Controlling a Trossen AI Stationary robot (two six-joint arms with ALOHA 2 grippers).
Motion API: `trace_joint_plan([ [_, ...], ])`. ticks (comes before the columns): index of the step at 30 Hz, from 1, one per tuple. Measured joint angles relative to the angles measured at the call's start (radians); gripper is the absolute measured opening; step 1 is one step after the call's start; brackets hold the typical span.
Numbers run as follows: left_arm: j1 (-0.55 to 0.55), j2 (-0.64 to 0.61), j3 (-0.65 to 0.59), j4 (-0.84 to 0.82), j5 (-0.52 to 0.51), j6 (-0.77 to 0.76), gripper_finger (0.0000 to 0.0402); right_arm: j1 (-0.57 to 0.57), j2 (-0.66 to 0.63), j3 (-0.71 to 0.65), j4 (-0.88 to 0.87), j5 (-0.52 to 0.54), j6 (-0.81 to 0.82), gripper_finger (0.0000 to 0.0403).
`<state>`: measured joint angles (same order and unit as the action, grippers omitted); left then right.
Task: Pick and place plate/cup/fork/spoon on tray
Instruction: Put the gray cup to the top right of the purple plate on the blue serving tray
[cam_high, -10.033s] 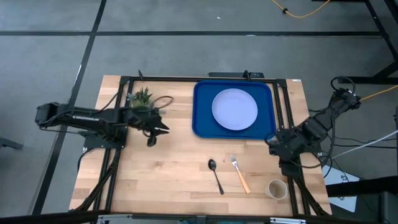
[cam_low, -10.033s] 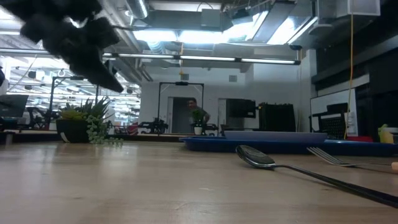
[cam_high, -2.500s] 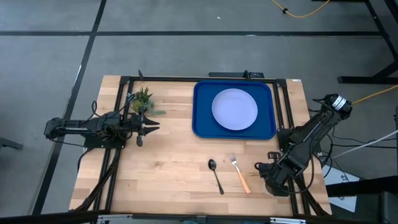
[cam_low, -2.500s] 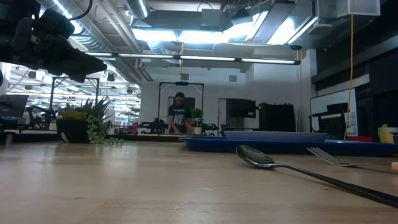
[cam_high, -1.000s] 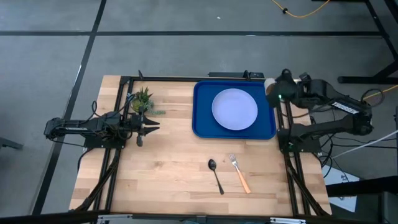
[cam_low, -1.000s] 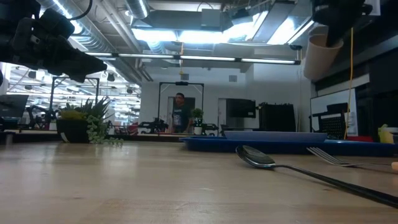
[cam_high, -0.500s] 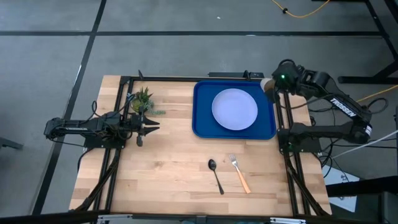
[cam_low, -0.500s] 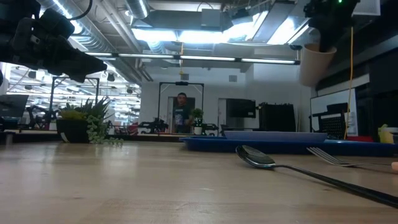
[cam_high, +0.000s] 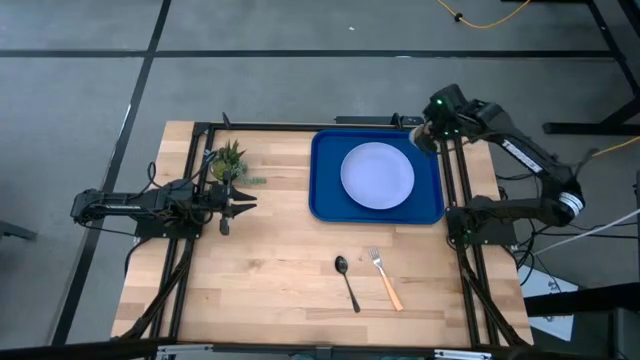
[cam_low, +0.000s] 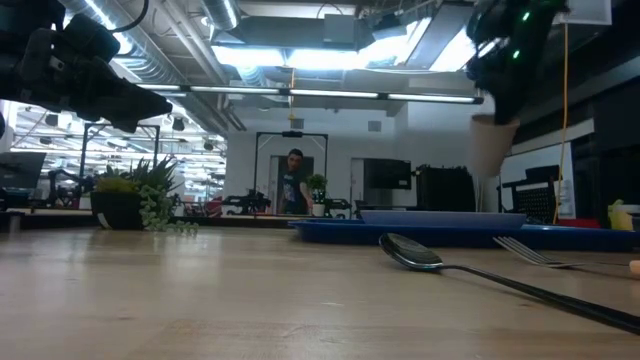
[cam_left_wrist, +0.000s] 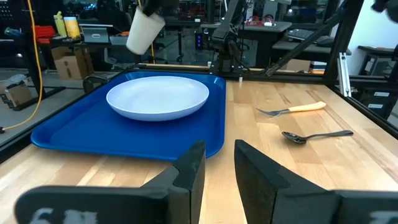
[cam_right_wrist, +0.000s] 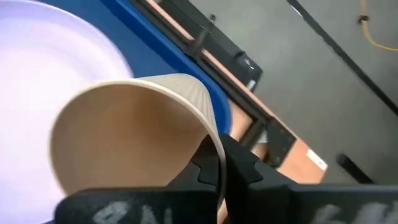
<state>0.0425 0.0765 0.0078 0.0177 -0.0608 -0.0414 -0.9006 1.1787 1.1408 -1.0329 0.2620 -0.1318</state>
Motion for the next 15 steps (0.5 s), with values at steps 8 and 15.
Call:
trace_joint_plan([
  [8,0.000,0.000,0.000,0.000,0.000,0.000,0.0079,-0.086,0.085,-0.021,0.041,-0.085,0.052,0.0002],
  [15,0.000,0.000,0.000,0.000,-0.001,0.000,0.0079,-0.097,0.156,-0.020,0.086,-0.076,0.144,0.0002],
])
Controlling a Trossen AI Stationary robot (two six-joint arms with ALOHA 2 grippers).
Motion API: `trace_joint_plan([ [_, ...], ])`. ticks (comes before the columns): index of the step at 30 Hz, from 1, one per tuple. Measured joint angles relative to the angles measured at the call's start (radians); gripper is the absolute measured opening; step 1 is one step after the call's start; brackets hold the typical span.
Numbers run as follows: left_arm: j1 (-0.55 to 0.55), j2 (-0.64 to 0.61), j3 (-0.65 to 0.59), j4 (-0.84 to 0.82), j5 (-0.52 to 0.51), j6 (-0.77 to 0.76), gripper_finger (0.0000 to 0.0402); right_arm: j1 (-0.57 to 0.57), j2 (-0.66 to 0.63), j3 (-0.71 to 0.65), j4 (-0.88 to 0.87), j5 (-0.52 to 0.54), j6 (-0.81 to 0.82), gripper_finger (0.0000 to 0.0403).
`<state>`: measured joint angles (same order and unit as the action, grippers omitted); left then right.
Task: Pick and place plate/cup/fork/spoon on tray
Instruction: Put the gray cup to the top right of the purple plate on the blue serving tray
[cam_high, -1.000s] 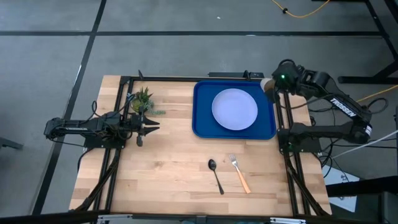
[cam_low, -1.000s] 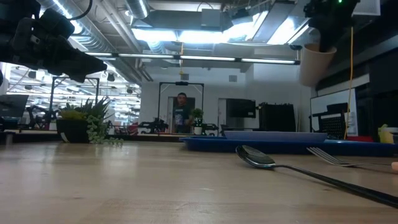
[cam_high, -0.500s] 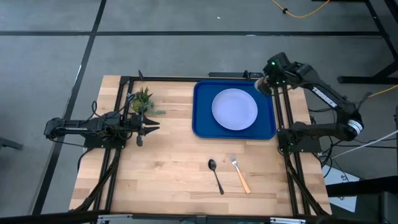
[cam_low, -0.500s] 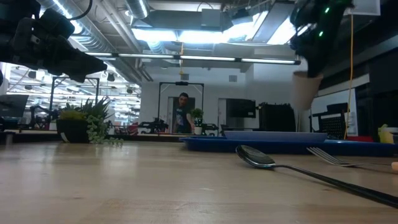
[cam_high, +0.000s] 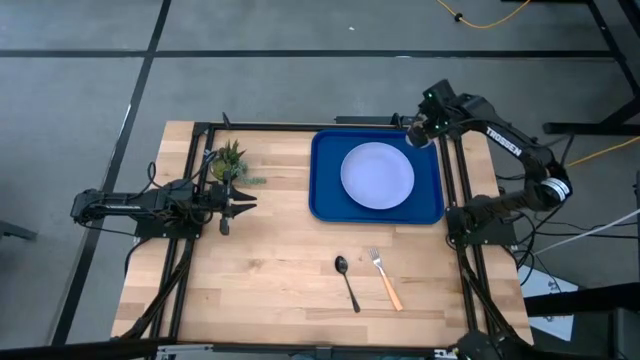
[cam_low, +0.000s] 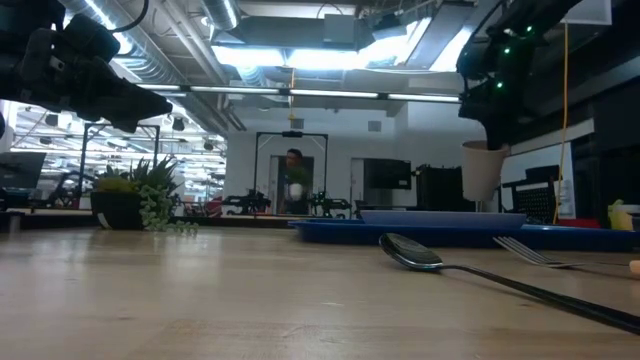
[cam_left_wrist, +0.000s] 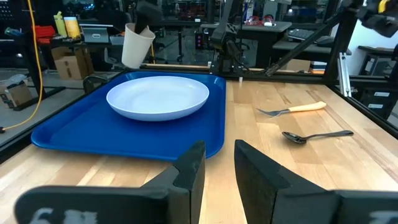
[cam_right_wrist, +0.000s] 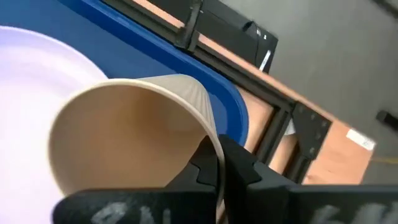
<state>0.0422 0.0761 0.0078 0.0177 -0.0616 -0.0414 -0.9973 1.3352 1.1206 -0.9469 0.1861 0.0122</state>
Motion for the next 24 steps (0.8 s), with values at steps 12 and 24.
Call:
trace_joint_plan([
  [12,0.000,0.000,0.000,0.000,0.000,0.000,0.0079,-0.020,0.144,0.000,0.010,0.020,0.164,0.0002],
  [24,0.000,0.000,0.000,0.000,-0.001,0.000,0.0079,-0.019,0.146,0.000,-0.070,-0.025,0.352,0.0002],
])
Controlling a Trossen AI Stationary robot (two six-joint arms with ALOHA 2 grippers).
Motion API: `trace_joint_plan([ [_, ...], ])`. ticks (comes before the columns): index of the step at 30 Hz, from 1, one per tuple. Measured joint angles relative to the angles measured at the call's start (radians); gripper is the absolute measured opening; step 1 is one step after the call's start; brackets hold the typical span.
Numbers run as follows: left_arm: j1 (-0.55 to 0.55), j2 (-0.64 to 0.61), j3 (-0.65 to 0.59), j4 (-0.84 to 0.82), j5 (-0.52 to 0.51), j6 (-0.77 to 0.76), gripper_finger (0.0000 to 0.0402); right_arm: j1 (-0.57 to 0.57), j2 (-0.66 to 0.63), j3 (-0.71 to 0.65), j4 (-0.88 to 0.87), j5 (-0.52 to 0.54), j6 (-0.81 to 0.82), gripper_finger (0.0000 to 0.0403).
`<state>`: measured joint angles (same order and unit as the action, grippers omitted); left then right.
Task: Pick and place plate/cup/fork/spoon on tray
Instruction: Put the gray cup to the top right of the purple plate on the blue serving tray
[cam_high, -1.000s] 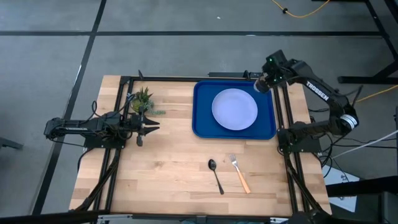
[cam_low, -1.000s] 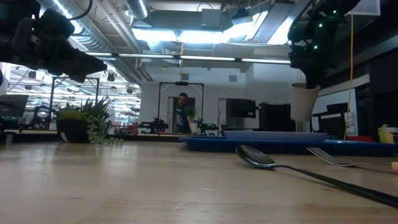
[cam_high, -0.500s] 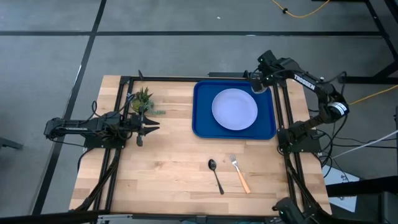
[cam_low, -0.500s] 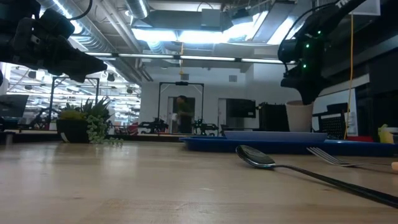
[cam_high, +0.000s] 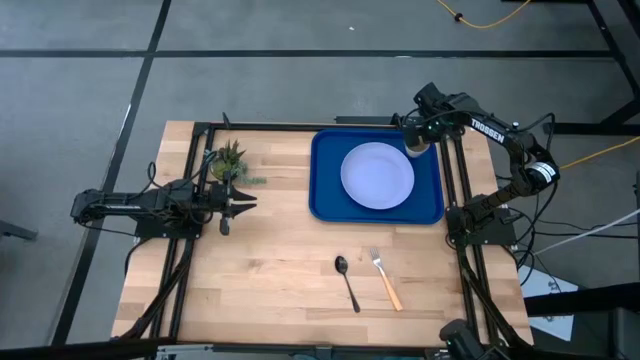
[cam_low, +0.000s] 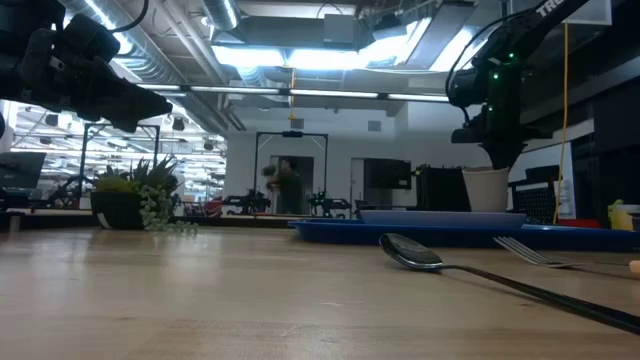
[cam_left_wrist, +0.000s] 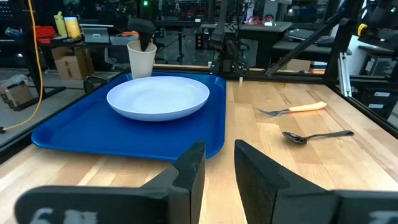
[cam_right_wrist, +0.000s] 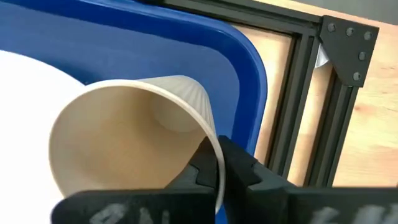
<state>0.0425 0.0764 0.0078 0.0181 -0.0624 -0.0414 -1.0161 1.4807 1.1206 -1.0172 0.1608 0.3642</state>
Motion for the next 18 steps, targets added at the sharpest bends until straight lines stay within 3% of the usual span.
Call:
trace_joint_plan([
  [7,0.000,0.000,0.000,0.000,0.000,0.000,0.0079,0.000,0.014,0.000,0.010,0.005,0.029,0.0002],
  [18,0.000,0.000,0.000,0.000,0.000,0.000,0.0079,0.000,0.072,0.004,0.004,0.010,-0.076,0.0006],
])
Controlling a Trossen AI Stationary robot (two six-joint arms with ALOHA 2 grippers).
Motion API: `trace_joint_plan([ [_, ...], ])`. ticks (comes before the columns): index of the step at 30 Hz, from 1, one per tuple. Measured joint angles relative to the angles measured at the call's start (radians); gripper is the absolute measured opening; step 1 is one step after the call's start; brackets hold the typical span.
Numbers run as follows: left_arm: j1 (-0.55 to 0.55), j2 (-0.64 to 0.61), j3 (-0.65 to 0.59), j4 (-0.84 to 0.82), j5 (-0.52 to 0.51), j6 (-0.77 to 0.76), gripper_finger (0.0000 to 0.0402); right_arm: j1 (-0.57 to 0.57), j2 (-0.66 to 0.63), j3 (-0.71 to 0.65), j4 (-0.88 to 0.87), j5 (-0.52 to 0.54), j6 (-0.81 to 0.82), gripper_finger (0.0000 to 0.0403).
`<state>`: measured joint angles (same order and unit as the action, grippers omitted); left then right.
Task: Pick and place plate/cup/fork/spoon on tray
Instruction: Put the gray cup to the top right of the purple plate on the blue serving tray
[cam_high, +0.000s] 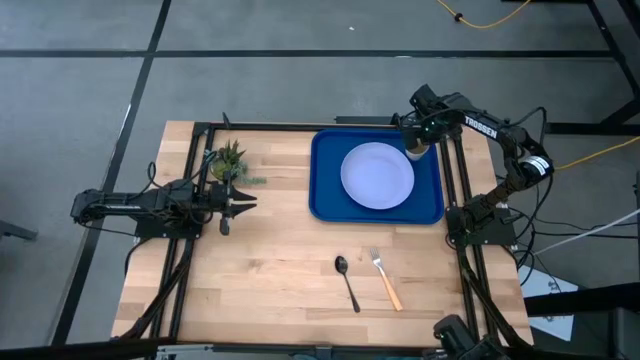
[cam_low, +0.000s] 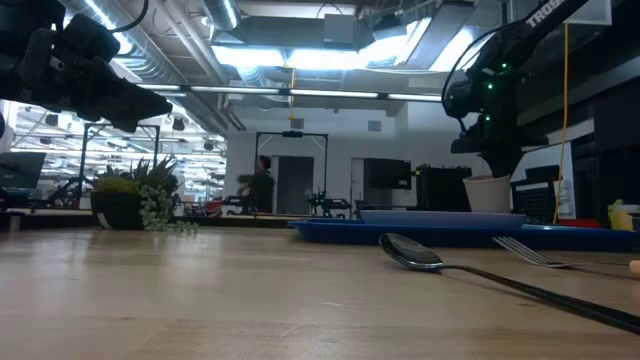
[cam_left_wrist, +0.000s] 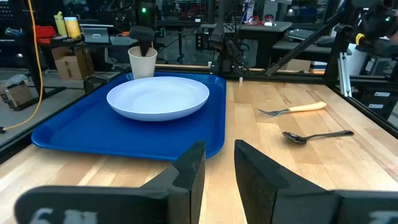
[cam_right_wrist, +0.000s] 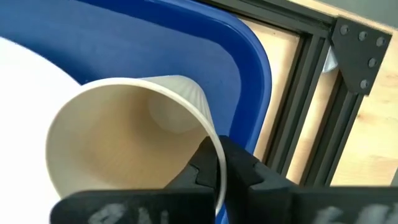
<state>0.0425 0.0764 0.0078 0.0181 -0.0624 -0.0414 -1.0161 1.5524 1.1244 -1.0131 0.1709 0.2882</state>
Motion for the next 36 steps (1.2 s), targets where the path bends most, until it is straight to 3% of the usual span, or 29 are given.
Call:
trace_joint_plan([
  [20,0.000,0.000,0.000,0.000,0.000,0.000,0.0079,0.000,0.004,0.065,-0.062,0.018,-0.084,0.0020],
  [36,0.000,0.000,0.000,0.000,0.000,0.000,0.0079,0.000,0.003,0.040,-0.049,0.012,-0.111,0.0020],
])
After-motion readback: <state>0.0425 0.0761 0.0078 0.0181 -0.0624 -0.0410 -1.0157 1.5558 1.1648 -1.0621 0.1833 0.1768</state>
